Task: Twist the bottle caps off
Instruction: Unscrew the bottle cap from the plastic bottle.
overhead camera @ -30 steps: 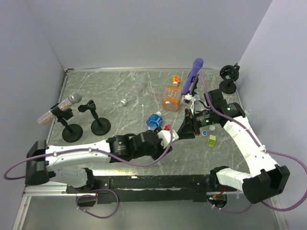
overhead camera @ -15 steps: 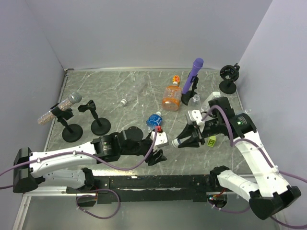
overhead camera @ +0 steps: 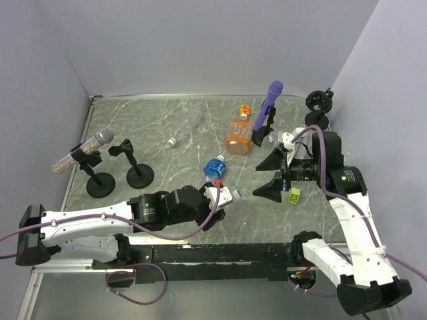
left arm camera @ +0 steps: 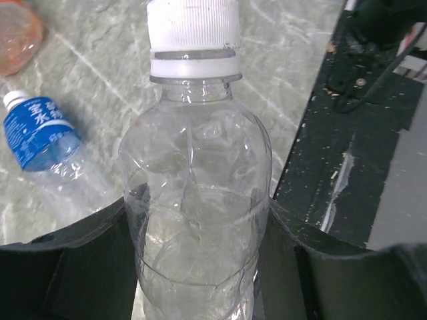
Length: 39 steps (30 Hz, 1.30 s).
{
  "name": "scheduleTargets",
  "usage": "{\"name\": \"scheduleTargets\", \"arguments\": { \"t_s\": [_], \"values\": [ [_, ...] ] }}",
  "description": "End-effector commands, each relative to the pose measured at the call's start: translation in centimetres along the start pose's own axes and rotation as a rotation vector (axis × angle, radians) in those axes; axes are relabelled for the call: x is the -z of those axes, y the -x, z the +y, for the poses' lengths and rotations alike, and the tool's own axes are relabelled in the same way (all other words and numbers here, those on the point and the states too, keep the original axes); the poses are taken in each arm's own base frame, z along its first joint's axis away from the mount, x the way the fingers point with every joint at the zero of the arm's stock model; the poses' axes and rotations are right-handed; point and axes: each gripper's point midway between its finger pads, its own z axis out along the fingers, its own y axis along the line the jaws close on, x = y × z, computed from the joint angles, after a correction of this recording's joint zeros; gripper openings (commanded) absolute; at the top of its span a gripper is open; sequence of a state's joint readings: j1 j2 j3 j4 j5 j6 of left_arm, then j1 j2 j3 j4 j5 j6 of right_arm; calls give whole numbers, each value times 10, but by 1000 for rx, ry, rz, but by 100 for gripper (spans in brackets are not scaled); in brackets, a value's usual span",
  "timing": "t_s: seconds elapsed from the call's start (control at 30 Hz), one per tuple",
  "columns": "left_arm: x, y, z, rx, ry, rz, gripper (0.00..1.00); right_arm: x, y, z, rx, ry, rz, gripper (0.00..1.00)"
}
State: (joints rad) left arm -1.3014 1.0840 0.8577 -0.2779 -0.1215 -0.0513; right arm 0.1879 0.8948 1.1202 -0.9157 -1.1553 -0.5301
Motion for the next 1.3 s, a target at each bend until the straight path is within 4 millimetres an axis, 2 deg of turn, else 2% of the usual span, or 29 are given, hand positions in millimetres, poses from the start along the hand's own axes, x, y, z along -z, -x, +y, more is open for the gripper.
{"name": "scheduleTargets", "arguments": {
  "t_s": [0.0, 0.27, 0.4, 0.57, 0.8, 0.9, 1.03, 1.2, 1.27],
  "values": [
    [-1, 7, 12, 8, 154, -3, 21, 2, 1, -12, -121, -44, -67, 99],
    [-14, 7, 1, -27, 242, 4, 20, -1, -13, -16, -254, -30, -7, 99],
    [-18, 10, 2, -50, 266, 21, 21, 0, -23, -19, -325, -29, 64, 99],
    [-21, 16, -1, -58, 255, 16, 21, -3, -27, -10, -395, 52, 83, 99],
    [-29, 25, -4, -83, 259, 42, 21, -7, -35, 0, -415, 99, 122, 93],
    [-33, 30, -5, -85, 261, 36, 21, -15, -44, 2, -432, 105, 171, 86],
    [-36, 32, -6, -71, 266, 33, 21, -16, -44, 7, -431, 127, 179, 70],
    [-36, 33, -8, -51, 254, 23, 20, -16, -40, 11, -432, 149, 172, 41],
    [-36, 33, -8, -50, 254, 20, 20, -17, -40, 13, -434, 163, 174, 34]
  ]
}}
